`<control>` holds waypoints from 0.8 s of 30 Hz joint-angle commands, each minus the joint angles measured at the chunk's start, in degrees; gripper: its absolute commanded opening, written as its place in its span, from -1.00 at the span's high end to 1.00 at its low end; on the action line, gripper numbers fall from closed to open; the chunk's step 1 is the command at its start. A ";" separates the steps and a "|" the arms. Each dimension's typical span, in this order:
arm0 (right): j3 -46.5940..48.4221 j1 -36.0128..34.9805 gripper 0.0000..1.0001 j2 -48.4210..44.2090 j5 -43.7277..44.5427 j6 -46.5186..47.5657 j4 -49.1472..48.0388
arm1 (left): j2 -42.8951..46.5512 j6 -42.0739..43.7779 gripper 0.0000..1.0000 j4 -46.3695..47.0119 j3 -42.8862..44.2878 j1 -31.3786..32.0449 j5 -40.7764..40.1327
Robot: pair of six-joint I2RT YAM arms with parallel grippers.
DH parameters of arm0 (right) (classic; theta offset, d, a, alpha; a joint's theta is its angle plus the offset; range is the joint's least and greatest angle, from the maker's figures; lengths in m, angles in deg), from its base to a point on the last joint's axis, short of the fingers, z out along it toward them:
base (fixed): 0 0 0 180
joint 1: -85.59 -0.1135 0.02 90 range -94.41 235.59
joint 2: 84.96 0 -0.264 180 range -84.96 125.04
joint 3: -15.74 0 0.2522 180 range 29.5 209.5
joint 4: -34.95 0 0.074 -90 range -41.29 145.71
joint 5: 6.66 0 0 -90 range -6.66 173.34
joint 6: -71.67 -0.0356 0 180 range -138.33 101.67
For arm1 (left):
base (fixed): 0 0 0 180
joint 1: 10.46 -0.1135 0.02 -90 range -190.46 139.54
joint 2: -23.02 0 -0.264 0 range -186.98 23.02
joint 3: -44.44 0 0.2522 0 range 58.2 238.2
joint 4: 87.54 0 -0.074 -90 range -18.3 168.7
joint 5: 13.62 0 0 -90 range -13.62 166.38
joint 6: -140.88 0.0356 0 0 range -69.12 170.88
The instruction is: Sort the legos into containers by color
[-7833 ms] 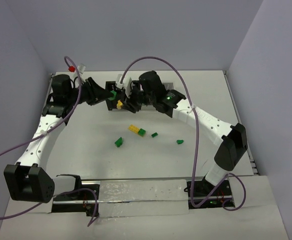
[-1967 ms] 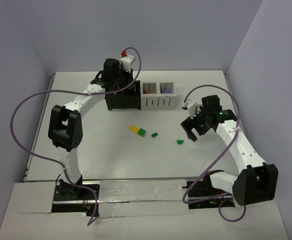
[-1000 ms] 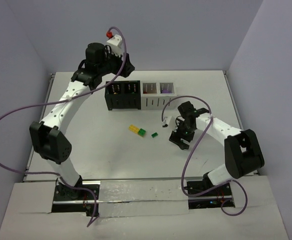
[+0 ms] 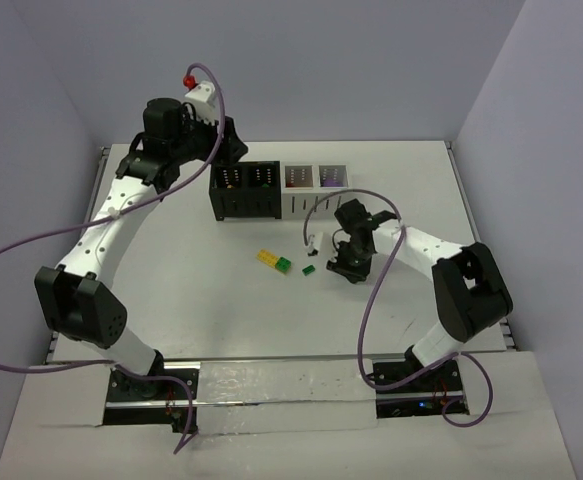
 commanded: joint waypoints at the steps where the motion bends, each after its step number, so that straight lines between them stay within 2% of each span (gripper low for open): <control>1: 16.15 -2.94 1.00 -2.86 -7.50 -6.27 4.02 | 4.56 -0.94 -0.75 -2.06 -0.73 -2.26 0.65; 3: 23.22 -3.81 1.00 -2.12 -9.17 -9.75 3.82 | 6.20 -2.37 -0.96 -2.51 -2.50 -4.49 1.90; 8: 43.53 -6.28 1.00 5.93 -7.40 -22.18 -5.14 | 13.63 -4.49 -0.99 1.05 -13.21 -10.61 5.76; 13: 59.01 -6.77 1.00 17.86 -5.04 -32.79 -13.14 | 19.19 -3.35 -0.99 2.33 -23.14 -12.31 4.61; 18: 63.57 -7.93 1.00 25.51 -1.55 -38.20 -19.99 | 22.47 -1.83 -0.98 2.68 -29.45 -12.57 3.17; 24: 67.52 -8.21 1.00 33.41 -0.04 -40.02 -23.39 | 24.27 -1.61 -0.98 1.93 -31.73 -12.57 2.60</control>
